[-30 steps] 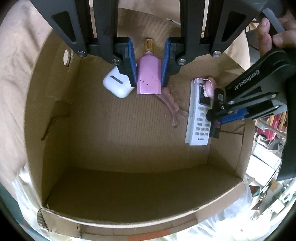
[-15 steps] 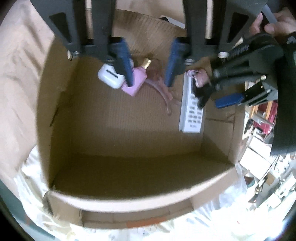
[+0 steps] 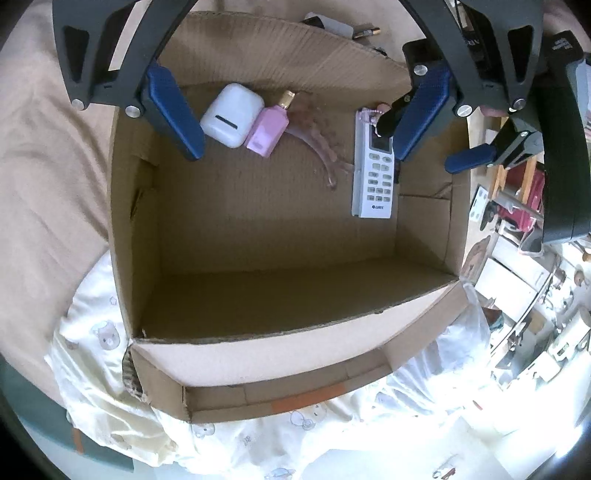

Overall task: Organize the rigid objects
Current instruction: 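Lower both items into the box and open both tools, then grasp the gold-tipped AA battery with the left tool while the right tool grasps a white pill bottle, then carry the AA battery and pill bottle into the box, then open both tools to release the battery and pill bottle in the box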

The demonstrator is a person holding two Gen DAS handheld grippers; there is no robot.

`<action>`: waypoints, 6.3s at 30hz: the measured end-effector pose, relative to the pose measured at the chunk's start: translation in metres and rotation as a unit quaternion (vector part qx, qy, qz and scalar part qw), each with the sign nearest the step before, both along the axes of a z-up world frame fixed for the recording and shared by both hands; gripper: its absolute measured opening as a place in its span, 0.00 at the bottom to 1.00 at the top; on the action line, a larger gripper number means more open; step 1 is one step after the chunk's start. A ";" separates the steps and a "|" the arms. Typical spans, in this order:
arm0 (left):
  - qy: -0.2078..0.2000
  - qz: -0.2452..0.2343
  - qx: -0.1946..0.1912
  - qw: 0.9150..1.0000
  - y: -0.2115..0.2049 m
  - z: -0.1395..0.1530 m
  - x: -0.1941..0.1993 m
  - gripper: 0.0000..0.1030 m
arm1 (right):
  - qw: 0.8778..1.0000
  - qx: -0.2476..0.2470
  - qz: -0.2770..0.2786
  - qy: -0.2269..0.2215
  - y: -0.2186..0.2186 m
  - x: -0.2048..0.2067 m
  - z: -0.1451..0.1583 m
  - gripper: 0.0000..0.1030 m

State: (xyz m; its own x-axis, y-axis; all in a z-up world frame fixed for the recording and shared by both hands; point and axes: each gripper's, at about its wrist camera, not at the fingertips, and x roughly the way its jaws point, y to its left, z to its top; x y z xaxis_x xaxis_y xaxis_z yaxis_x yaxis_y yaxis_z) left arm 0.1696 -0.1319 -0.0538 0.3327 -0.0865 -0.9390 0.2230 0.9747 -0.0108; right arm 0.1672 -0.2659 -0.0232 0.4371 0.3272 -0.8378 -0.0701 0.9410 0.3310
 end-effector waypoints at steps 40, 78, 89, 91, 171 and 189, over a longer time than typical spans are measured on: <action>0.014 0.111 -0.023 0.993 0.109 0.008 -0.081 1.00 | 1.000 -0.001 -0.006 0.006 0.000 -0.097 0.016 1.00; 0.128 0.153 0.010 0.980 0.080 -0.087 -0.068 0.38 | 0.973 0.044 0.031 0.224 0.040 -0.078 -0.099 0.78; 0.112 0.135 0.045 0.983 0.097 -0.086 -0.068 0.38 | 0.974 0.028 0.034 0.222 0.043 -0.072 -0.109 0.68; 0.107 0.129 0.052 0.984 0.096 -0.088 -0.067 0.38 | 0.975 0.017 0.039 0.218 0.046 -0.072 -0.110 0.68; -0.013 -0.029 0.054 0.998 0.000 -0.029 -0.006 0.37 | 0.994 -0.028 0.042 0.095 0.016 -0.005 -0.043 0.54; -0.020 -0.038 0.072 0.996 -0.011 -0.030 -0.012 0.38 | 0.991 -0.037 0.047 0.122 0.023 -0.008 -0.053 0.54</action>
State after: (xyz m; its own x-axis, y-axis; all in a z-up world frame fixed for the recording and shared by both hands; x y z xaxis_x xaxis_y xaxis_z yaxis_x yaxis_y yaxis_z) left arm 0.1572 -0.1429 -0.0841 0.3683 0.0220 -0.9295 0.2931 0.9460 0.1385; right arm 0.1594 -0.2434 -0.0766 0.1891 0.2912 -0.9378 -0.0850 0.9563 0.2798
